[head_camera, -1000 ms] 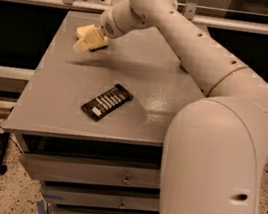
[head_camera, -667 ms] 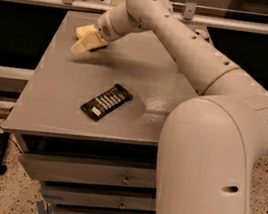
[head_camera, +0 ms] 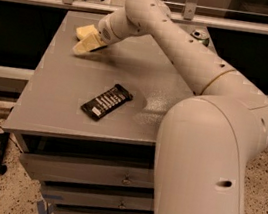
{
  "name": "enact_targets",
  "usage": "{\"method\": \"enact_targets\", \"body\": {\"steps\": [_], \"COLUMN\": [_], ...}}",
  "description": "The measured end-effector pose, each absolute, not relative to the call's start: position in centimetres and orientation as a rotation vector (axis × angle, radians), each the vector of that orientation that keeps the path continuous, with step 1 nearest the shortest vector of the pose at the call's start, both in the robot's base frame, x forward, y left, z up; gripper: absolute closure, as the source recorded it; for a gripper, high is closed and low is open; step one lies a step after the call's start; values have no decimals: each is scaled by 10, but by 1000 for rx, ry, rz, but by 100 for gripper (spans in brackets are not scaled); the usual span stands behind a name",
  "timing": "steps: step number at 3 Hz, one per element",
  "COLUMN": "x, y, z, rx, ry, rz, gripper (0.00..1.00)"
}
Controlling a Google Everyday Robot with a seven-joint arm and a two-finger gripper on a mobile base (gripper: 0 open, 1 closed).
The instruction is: Pick sponge
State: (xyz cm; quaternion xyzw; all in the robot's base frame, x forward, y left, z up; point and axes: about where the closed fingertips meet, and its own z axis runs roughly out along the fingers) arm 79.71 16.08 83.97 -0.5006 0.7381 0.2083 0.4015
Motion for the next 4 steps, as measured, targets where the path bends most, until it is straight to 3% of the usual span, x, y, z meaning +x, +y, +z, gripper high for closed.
{"method": "enact_targets", "body": {"steps": [3,4], "x": [804,800], "y": [145,140], "z": [876,910], "rx": [-1254,-1281], "ry": [1789,1694], "rz": [519,535], "gripper": [87,100]}}
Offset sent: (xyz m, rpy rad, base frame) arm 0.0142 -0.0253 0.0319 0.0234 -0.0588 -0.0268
